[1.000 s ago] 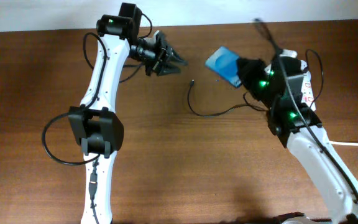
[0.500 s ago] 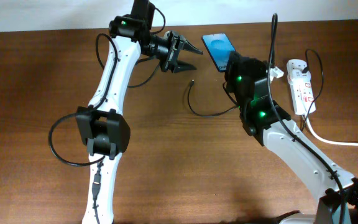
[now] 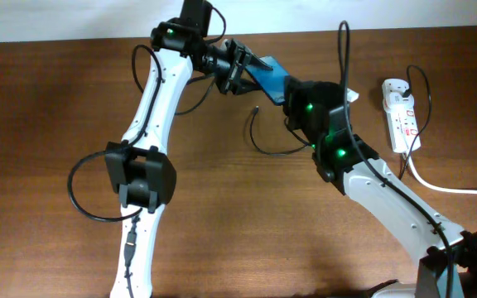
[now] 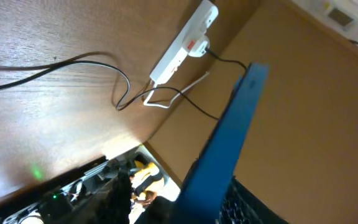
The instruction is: Plug charger to phone and switch on socket
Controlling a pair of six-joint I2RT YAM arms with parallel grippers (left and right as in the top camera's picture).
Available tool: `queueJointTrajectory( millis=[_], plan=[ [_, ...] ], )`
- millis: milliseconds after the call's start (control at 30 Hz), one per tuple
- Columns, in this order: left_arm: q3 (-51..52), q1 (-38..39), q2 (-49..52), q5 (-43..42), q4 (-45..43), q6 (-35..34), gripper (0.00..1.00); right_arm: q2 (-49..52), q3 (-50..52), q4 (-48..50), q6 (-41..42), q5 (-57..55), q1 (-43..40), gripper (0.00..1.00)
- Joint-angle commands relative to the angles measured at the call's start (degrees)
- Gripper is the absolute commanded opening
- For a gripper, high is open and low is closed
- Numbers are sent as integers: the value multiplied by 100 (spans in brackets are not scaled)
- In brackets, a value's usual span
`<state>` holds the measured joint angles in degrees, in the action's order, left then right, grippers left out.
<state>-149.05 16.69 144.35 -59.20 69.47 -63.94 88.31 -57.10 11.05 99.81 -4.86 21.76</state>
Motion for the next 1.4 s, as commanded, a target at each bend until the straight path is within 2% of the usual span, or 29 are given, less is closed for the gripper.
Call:
queueJointTrajectory(
  millis=[0,67,167,200,233,467,533,633,700,833,1033,1133,1167,1200,1233,1333,1367],
  plan=[
    [-105,125,-15,271,-463,-962,32,48,-109,118,-55,-74,74,4],
    [-105,177,-15,535,-796,-1023,22,48,-109,118,-55,-74,74,4],
    [-105,208,-15,1012,-800,-1023,15,48,-109,118,-55,-72,74,4],
    [-105,208,-15,1021,-857,-1025,5,48,-109,118,-55,-70,74,4],
    [-105,208,-15,1047,-962,-1029,4,48,-109,118,-55,-24,85,4],
    [-105,487,-15,1102,-2083,-1495,0,116,-109,131,-50,-136,380,4],
    [-105,498,-15,1040,-2406,-1919,0,116,-109,214,39,-131,380,4],
    [-105,531,-15,498,-3670,-1917,0,116,-109,560,210,-2,378,4],
    [-105,546,-15,173,-4179,-1917,0,116,-109,748,208,24,378,4],
    [-105,527,-15,-662,-4339,-1700,3,116,-109,935,-85,190,378,4],
    [-105,490,-15,-1027,-4339,-1600,0,116,-109,796,-361,162,372,5],
    [-105,424,-15,-1005,-4339,-1547,0,116,-109,785,-361,120,365,29],
    [-105,376,-15,-1005,-4339,-1545,0,116,-109,782,-369,122,330,46],
    [-105,313,-15,-1008,-4339,-1541,0,116,-109,782,-404,116,273,54],
    [-105,260,-13,-1005,-4336,-1458,0,114,-109,787,-535,122,179,56],
    [-105,-118,-13,-1032,-4328,-785,0,-63,-109,780,-1622,520,-490,96],
    [-103,-275,-13,-1088,-4321,-498,0,-162,-109,780,-1867,732,-774,98]
  ],
)
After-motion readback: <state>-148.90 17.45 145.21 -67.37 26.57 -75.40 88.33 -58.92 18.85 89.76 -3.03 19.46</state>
